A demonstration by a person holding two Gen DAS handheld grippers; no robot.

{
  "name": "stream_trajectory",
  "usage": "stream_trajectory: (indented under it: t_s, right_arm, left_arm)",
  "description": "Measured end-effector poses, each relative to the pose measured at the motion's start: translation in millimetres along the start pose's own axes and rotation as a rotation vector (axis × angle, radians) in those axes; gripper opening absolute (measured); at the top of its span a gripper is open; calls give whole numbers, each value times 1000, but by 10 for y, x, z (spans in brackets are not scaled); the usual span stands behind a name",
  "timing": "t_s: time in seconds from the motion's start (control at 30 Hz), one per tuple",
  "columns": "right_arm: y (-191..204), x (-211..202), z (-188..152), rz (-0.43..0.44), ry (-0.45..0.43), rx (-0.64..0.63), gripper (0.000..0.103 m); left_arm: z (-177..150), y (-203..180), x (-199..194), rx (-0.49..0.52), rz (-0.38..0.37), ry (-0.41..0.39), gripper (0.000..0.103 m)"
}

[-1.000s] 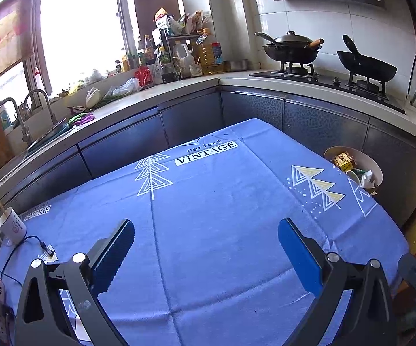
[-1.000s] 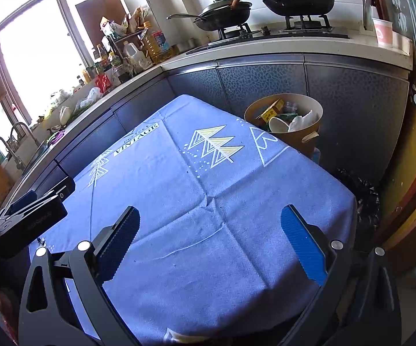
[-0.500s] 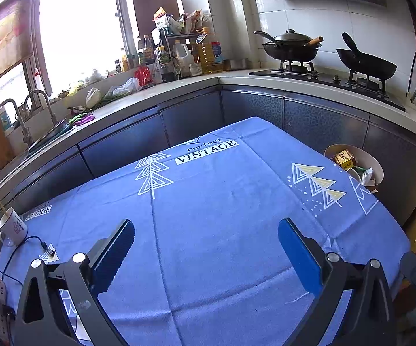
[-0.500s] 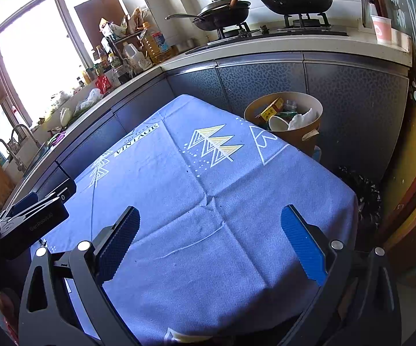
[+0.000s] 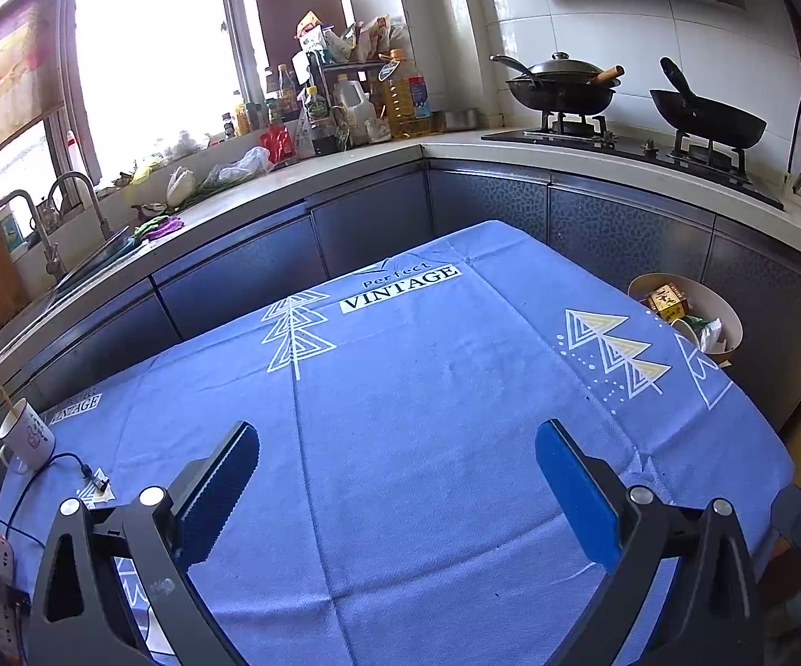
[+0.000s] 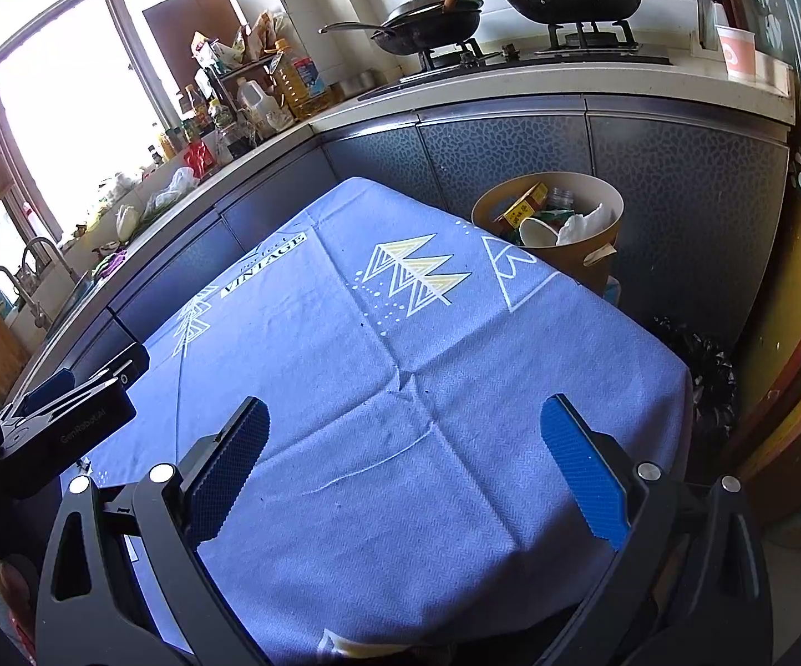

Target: Collect trash

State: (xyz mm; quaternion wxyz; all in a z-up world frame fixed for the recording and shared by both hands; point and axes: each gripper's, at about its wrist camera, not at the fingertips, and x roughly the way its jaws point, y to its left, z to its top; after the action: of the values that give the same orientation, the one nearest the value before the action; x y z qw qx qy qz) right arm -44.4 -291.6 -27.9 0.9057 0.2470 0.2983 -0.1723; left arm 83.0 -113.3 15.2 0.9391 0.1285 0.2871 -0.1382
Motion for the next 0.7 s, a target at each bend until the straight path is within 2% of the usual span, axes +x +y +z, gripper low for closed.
stream_trajectory:
  t_s: [0.7]
  right_arm:
    - [-20, 13, -11, -5, -12, 2, 97]
  left_arm:
    - [-70, -45, 20, 10, -12, 4, 99]
